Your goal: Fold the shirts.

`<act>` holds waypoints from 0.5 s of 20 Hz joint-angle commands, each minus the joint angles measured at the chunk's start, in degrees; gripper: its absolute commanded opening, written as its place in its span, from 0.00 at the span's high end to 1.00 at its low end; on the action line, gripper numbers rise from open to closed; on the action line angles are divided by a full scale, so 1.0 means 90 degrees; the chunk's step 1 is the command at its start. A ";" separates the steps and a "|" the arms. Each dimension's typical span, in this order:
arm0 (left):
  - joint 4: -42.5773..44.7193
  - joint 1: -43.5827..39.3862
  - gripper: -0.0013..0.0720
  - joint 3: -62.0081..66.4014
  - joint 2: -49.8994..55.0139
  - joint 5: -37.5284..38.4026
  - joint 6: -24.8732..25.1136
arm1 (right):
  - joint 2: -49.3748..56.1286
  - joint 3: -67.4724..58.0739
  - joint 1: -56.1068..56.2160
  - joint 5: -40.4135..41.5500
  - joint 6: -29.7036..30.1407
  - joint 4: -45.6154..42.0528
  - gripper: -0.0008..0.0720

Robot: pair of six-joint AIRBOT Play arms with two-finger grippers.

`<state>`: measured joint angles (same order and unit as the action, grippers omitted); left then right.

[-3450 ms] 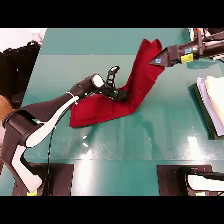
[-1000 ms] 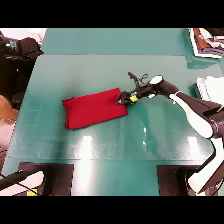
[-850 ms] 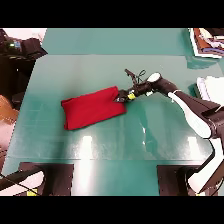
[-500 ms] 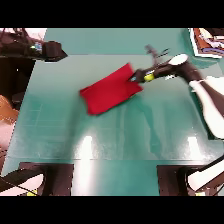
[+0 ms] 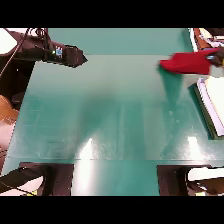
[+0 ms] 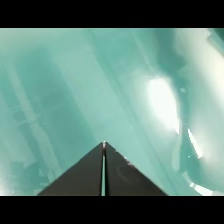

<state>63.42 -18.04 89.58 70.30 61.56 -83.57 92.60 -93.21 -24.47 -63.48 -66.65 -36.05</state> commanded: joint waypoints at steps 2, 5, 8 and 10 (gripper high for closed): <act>-0.0015 -0.0141 0.95 0.0000 0.0005 -0.0138 -0.0010 | 0.0010 -0.0007 -0.1214 0.0250 0.0000 0.0010 0.97; -0.0017 -0.0141 0.95 0.0000 0.0005 -0.0240 -0.0010 | 0.0012 -0.0068 -0.1314 0.0396 0.0002 0.0100 0.97; -0.0015 -0.0141 0.95 0.0000 0.0005 -0.0240 -0.0007 | 0.0012 -0.0787 -0.1294 0.0243 0.0000 0.0403 0.97; -0.0015 -0.0141 0.95 0.0000 0.0005 -0.0233 -0.0005 | -0.0044 -0.1474 -0.1309 0.0121 -0.0444 0.0369 0.97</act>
<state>63.24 -19.27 89.58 70.32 59.64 -83.66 92.62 -100.53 -35.68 -61.30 -67.33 -33.63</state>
